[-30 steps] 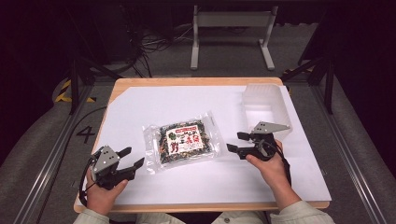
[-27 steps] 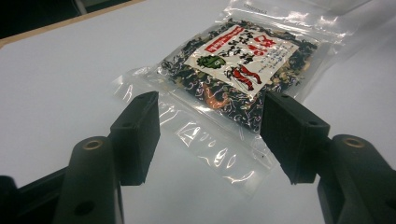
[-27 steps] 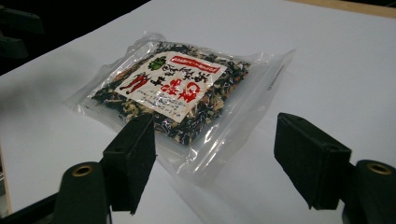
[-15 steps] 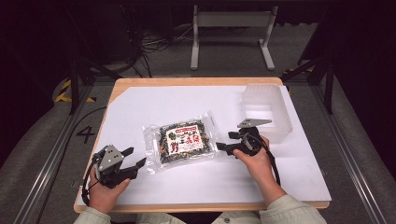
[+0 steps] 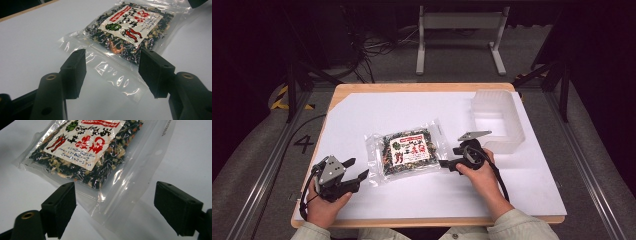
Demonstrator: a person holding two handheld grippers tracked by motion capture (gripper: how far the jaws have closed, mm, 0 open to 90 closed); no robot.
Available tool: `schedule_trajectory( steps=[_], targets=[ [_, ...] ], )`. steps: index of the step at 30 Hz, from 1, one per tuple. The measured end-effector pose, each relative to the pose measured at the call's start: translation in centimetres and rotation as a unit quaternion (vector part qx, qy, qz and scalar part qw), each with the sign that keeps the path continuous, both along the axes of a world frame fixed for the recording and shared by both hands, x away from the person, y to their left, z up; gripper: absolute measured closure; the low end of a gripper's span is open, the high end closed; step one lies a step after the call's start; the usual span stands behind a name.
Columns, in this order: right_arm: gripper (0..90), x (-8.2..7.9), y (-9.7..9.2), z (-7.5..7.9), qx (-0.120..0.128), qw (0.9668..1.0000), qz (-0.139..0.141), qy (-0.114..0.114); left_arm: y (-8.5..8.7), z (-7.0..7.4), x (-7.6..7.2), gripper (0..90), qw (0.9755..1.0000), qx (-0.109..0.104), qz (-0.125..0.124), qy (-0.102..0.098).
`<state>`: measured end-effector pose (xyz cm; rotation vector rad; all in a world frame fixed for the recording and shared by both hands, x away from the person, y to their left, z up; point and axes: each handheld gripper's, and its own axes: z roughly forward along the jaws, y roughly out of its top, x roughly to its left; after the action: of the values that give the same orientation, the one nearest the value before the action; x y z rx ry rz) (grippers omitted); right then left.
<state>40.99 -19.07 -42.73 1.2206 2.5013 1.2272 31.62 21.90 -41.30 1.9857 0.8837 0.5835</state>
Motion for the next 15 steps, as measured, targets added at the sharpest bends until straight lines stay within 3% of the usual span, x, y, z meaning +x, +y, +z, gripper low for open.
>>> schedule_trajectory(
  steps=[15],
  targets=[
    [20.8, 0.0, 1.1, -1.0, 0.009, 0.9996, 0.020, 0.019, 0.0, 0.0, 0.0, 39.5, 1.0000, 0.002, 0.000, 0.000]
  ],
)
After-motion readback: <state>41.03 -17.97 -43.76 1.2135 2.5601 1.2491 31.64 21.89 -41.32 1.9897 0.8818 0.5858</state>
